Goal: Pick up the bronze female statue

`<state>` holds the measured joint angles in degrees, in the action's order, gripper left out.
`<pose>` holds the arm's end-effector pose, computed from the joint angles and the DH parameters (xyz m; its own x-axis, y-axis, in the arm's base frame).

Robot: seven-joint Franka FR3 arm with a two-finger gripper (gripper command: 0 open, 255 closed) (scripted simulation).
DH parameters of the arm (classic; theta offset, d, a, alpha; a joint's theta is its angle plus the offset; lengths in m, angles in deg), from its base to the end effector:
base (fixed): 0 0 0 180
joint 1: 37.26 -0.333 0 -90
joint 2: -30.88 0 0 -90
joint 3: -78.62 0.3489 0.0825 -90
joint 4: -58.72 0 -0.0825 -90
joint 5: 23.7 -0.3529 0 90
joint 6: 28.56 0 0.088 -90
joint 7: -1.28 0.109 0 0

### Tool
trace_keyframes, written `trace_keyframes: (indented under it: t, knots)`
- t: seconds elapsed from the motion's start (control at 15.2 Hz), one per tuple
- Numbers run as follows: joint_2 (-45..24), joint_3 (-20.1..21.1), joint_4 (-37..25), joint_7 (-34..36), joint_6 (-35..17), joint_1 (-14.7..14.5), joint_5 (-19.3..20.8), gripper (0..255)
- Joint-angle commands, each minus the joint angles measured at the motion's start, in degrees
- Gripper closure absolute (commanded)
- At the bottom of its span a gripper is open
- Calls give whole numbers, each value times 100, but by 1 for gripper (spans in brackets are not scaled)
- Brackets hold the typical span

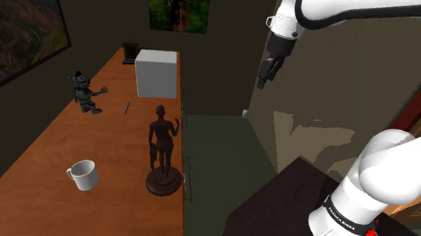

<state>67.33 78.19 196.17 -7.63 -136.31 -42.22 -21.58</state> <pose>0.3207 0.0219 0.5784 0.9635 0.2437 0.1110 0.2396 -0.9696 0.0497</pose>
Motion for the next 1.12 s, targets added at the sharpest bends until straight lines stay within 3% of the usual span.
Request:
trace_keyframes:
  t: [0.0,1.06]
  knots:
    - [-371,83,-95,1,-284,-116,-87,0]
    - [-3304,664,-1573,-210,-1788,-803,-447,0]
